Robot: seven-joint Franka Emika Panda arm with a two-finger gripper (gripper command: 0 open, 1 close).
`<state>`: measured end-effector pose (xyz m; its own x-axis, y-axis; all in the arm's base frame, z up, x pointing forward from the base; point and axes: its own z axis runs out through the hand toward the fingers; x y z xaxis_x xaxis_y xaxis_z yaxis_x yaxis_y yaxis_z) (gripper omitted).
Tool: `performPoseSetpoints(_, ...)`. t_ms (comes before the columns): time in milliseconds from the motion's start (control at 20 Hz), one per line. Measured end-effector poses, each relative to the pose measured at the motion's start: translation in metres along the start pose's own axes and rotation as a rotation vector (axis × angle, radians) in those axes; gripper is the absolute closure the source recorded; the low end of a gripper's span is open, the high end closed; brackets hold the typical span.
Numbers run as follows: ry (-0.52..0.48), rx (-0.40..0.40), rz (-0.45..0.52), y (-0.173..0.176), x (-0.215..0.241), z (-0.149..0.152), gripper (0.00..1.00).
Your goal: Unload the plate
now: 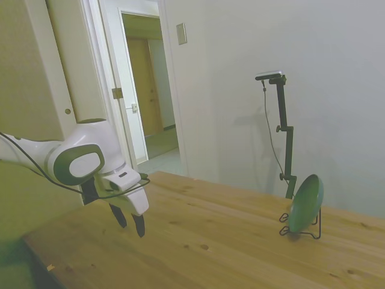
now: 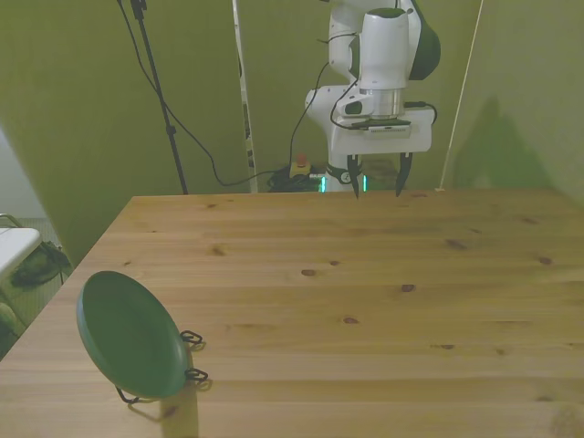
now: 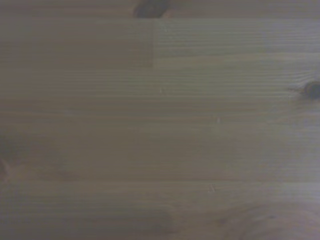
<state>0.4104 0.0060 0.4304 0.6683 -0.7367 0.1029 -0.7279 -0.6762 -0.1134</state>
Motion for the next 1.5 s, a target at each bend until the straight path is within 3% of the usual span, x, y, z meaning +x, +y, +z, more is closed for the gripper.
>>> performPoseSetpoints(150,0.003,-0.008,0.004,0.0,0.003,-0.003,0.0)
performPoseSetpoints(250,0.063,-0.006,0.028,0.0,0.025,-0.022,0.0)
performPoseSetpoints(450,0.172,-0.014,0.103,0.003,0.082,-0.054,0.0)
performPoseSetpoints(950,0.301,0.017,0.347,0.05,0.25,-0.122,0.0)
performPoseSetpoints(1200,0.298,-0.006,0.347,0.044,0.273,-0.129,0.0)
performPoseSetpoints(1500,0.341,-0.071,0.335,0.053,0.348,-0.132,0.0)
